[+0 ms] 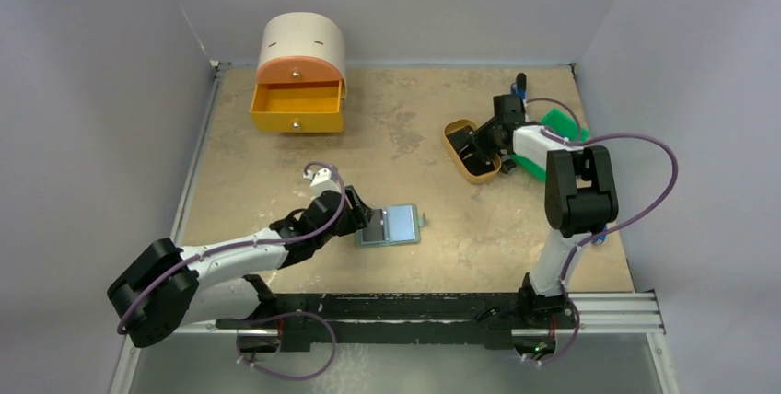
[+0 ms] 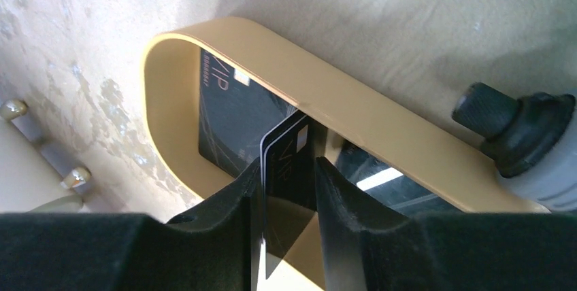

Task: Put the credit cards into the card holder
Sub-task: Pick up the credit card from the storage box.

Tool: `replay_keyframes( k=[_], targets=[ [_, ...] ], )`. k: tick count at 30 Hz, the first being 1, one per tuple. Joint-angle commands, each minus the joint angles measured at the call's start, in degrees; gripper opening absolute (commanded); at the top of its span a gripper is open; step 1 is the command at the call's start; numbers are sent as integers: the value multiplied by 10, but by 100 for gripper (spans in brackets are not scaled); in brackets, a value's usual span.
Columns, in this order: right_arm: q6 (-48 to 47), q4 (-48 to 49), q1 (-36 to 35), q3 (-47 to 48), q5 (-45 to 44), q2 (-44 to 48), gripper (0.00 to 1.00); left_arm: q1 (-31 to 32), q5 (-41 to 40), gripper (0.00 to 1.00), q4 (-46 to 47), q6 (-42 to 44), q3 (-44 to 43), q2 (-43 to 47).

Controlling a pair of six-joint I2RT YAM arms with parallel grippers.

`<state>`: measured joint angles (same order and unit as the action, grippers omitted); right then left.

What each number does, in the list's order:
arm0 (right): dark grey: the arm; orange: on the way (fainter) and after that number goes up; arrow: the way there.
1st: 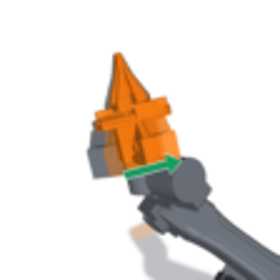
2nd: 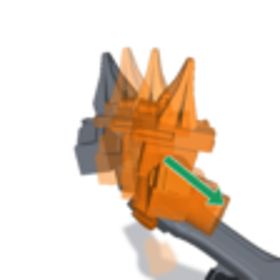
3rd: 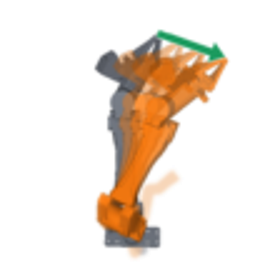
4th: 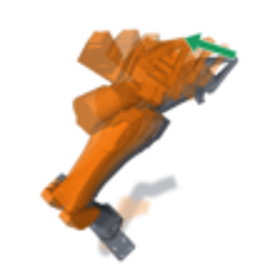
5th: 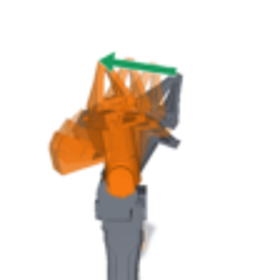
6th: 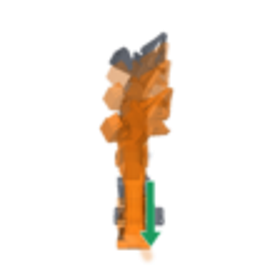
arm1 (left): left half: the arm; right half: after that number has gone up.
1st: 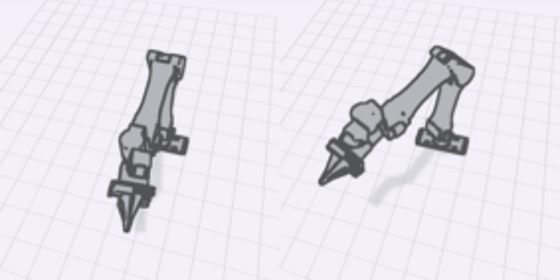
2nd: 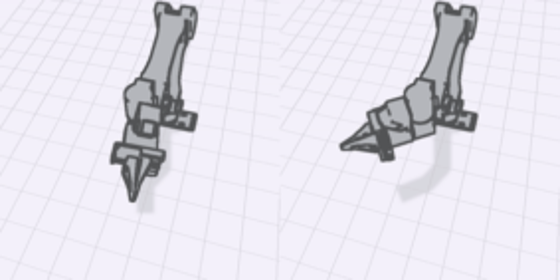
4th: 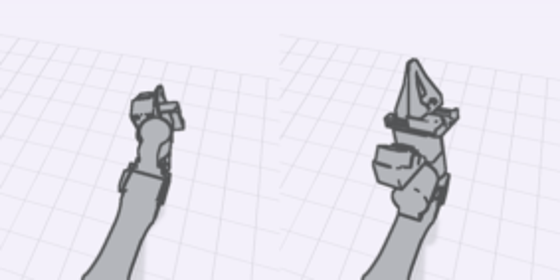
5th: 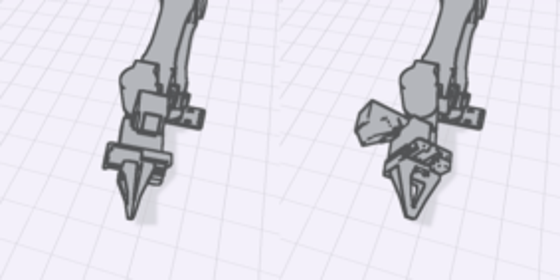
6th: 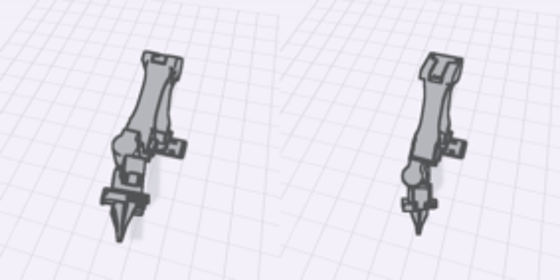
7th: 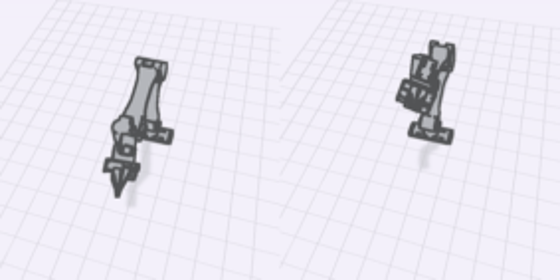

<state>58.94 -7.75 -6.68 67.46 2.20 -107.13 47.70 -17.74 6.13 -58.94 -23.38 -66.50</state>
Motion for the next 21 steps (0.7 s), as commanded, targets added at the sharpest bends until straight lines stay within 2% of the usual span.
replay_keyframes(
  k=[1,7,14,18,21],
  targets=[
    [-10,-5,3,-17,-21,33,34,2,-3,54,18,7,-19,4],
    [-16,-7,2,-27,-21,56,25,2,-3,54,15,6,-18,7],
    [-30,-16,3,-24,-37,85,20,2,-5,54,15,6,-19,11],
    [-33,-16,3,-25,-34,87,12,2,-4,54,16,7,-20,9],
    [-35,-17,3,-27,-26,83,13,2,-3,54,16,6,-19,9]
  ],
)
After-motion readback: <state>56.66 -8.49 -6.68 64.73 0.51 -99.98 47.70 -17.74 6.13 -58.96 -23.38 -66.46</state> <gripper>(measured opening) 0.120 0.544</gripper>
